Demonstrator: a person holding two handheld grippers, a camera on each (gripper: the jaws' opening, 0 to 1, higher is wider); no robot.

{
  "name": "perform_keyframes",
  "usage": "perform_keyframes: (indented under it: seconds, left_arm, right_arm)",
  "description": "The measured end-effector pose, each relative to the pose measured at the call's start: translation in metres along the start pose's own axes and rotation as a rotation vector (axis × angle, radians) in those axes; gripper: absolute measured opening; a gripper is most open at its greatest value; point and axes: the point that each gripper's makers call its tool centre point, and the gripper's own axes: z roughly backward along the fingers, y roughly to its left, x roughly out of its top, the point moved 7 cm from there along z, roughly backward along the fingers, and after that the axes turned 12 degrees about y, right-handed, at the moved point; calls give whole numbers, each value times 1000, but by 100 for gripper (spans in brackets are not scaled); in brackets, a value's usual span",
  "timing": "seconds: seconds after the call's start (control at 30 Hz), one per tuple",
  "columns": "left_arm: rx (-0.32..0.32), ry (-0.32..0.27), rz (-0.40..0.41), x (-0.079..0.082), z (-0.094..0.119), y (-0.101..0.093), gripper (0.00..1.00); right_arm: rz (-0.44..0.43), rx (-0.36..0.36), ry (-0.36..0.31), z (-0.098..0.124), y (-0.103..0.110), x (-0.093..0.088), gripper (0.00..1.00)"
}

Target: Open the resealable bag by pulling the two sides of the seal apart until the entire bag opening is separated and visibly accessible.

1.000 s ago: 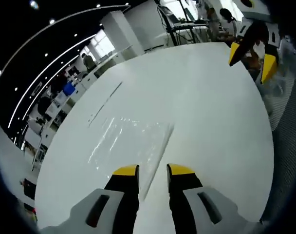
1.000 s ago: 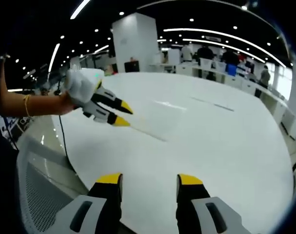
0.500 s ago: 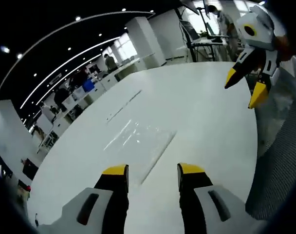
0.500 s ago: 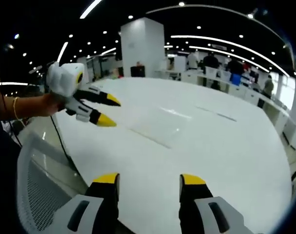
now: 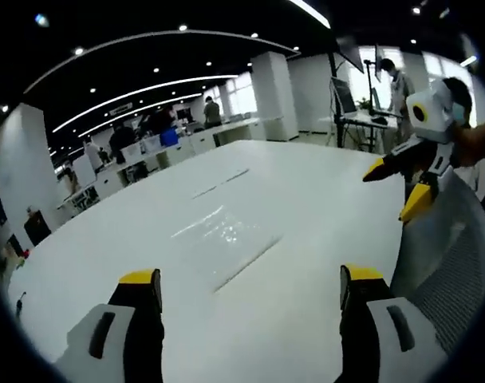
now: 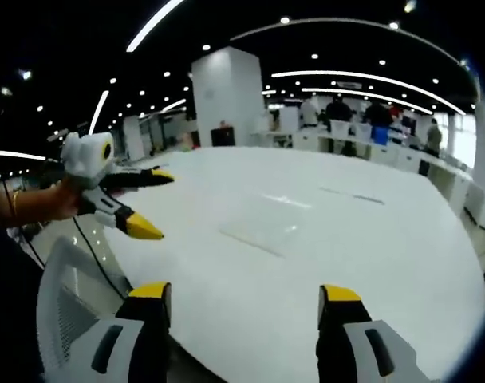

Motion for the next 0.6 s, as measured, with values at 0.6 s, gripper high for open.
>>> perform_keyframes:
  seconds: [0.6]
  left_arm:
    - [-61,-117,343,-36,48,-27,99]
  right_arm:
    - [-108,4,-94,19,18,-11,86]
